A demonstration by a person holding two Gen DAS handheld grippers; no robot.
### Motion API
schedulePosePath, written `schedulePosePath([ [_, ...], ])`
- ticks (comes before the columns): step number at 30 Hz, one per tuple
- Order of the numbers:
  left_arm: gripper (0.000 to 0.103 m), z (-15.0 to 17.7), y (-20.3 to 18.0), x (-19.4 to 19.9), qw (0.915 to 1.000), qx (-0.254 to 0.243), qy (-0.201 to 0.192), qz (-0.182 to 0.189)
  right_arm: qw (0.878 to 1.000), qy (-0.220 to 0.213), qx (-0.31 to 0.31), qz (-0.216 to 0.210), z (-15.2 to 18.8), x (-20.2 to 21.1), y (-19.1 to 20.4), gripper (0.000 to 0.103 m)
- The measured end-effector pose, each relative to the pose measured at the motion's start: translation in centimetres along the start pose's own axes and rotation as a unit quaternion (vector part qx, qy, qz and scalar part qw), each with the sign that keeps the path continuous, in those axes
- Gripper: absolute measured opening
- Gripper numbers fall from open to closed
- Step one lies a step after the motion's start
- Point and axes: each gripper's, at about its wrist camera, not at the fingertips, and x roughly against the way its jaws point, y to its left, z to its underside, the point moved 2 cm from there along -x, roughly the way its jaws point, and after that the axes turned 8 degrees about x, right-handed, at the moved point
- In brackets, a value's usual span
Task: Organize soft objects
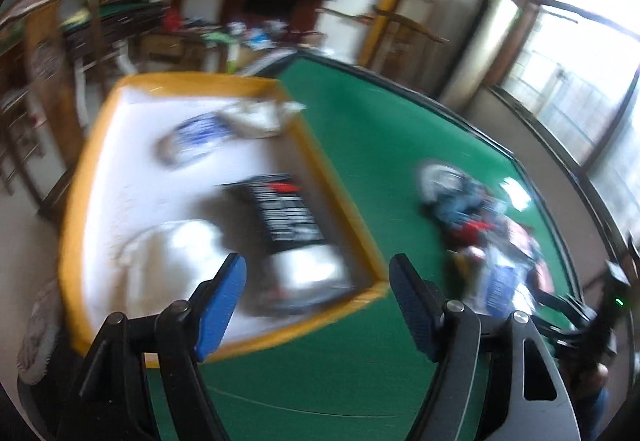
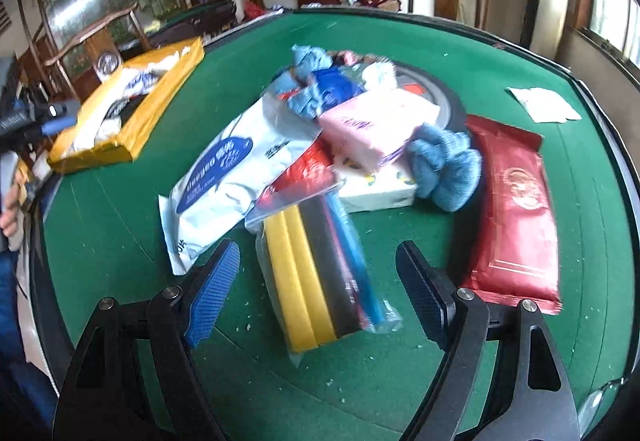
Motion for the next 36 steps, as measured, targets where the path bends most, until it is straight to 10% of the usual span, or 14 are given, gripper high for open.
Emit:
schedulePosePath([
  [4,0.076,1.1,-4.7,-1.0,0.9970,-0.062,0.030,0.035,0.998,0.039,0.024,0.039,0.5,-1.7,0.9,0.080],
  [6,0.076,1.9,-6.9,-2.0,0.9936,-0.085,0.053,0.051,0.999,0.037,0.023,0.022,0.7,-1.6,1.0,0.050],
  [11,0.076,3.6,-11.2,-5.0,0.9814,-0.114,0.120,0.097,1.000,0.019,-0.004,0.010,0.6,-0.2,-0.1,0.044],
  [20,0.076,6.0,-17.2,-9.3,0.9629,-0.196,0.165,0.085,0.995,-0.015,-0.100,-0.003,0.6,1.7,-3.3,0.044],
  [27,0.076,8.3,-18.9,-12.6,0.9498,-0.263,0.169,0.009,0.992,-0.025,-0.124,-0.026,0.6,2.0,-3.5,0.044],
  [36,0.063,7.9,-17.2,-11.3,0.9648,-0.229,0.123,0.042,0.991,-0.024,-0.128,-0.028,0.8,1.6,-3.4,0.044],
])
